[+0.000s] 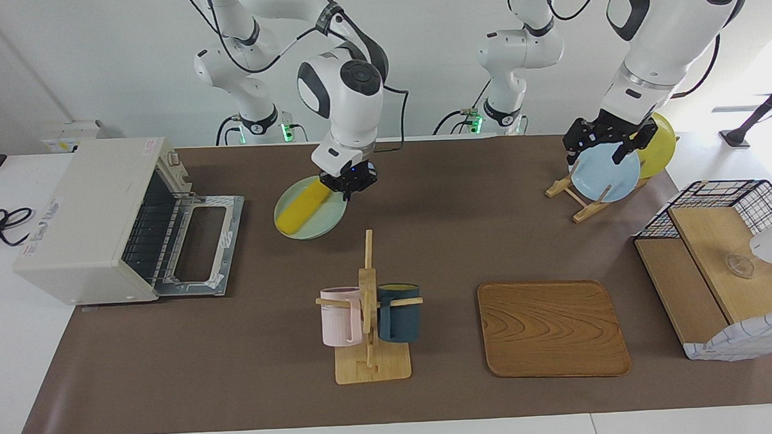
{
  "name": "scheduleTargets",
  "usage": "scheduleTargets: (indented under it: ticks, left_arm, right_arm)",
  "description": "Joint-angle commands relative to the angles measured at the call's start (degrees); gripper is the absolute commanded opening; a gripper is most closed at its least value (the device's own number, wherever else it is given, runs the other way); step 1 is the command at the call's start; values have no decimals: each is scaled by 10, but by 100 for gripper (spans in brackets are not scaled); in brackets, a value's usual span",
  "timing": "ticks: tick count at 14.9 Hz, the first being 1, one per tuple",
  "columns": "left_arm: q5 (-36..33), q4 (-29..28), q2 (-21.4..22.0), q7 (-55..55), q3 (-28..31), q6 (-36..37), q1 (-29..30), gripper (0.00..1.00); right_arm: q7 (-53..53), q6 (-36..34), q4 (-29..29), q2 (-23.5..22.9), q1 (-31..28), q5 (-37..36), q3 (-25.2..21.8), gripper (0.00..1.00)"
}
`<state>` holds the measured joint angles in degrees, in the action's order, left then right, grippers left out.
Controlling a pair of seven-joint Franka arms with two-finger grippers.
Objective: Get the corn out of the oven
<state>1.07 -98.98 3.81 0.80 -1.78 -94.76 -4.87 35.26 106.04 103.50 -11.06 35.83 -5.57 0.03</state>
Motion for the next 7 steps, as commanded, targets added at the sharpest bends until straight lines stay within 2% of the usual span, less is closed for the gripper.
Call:
scheduleTargets:
  ticks: [1,2,3,7]
  left_arm:
    - [0,-33,22,-3,-2,-23,0,100]
    - [0,-36,23,-4,-2,-25,0,100]
    - [0,-39,23,-4,-2,-25,0,100]
    - [0,-40,23,-5,-2,-28,0,100]
  right_arm:
    - [79,-57,-157,-127,42,1,-1,0]
    - [98,-64,-199,-162,48,1,0,0]
    - [104,-66,-216,-180,54,-1,0,0]
    - [115,5,-190,-192,70,-1,0,0]
